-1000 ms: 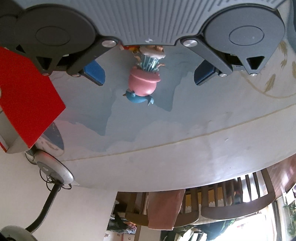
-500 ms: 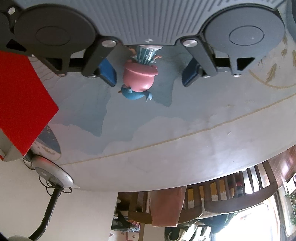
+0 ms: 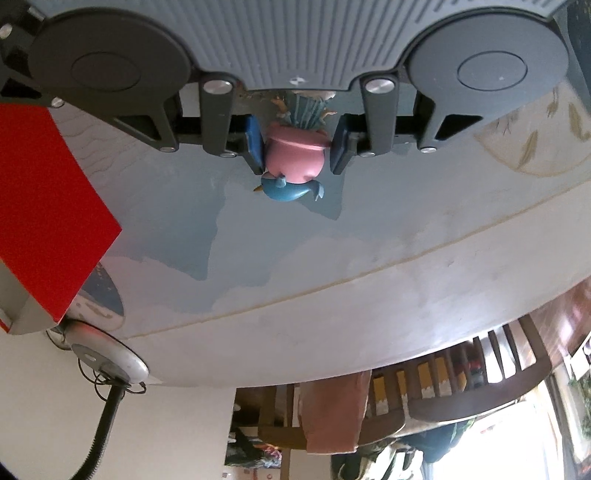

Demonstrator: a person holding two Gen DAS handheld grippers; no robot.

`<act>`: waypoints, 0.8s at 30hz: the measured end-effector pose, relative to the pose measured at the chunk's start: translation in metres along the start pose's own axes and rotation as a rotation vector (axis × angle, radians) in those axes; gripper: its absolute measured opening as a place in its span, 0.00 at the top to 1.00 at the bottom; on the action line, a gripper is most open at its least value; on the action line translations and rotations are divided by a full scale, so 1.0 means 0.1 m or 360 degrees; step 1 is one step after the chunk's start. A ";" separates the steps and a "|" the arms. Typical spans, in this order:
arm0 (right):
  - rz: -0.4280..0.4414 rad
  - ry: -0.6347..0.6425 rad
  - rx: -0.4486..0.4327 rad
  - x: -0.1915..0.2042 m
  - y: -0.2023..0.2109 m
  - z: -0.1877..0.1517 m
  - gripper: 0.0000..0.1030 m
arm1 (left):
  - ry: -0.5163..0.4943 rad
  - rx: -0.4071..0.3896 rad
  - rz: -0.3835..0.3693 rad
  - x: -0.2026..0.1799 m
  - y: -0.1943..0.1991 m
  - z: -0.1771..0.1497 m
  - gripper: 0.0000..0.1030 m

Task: Organize rigid objects
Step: 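Grasp the pink blue-hatted figurine with the left tool while the right tool grasps the orange horse, then carry the pink figurine and orange horse in both tools into the red box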

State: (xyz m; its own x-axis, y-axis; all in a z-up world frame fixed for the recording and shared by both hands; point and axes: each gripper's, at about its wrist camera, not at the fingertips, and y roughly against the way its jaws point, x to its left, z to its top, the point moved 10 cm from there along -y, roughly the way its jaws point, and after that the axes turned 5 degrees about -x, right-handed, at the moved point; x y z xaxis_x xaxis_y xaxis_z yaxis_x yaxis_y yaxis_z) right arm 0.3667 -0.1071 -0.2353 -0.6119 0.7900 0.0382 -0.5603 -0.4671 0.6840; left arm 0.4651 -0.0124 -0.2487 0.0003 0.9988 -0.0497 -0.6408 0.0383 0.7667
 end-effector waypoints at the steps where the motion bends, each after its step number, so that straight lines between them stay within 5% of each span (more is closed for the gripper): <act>1: -0.0003 -0.0014 -0.0001 -0.03 0.03 0.01 0.69 | 0.0005 0.0003 0.0001 0.01 0.03 -0.01 0.64; 24: -0.0145 -0.0278 -0.0151 -0.23 1.55 0.16 0.69 | 0.0016 -0.0067 -0.0167 -0.19 1.41 -0.25 0.65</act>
State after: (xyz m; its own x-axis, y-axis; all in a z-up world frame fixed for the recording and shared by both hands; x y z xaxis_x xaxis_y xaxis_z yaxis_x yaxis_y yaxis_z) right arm 0.3029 -0.1908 -0.1183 -0.4548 0.8836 0.1110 -0.6639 -0.4195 0.6191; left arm 0.3559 -0.0264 -0.1554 0.0615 0.9889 -0.1350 -0.6695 0.1412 0.7293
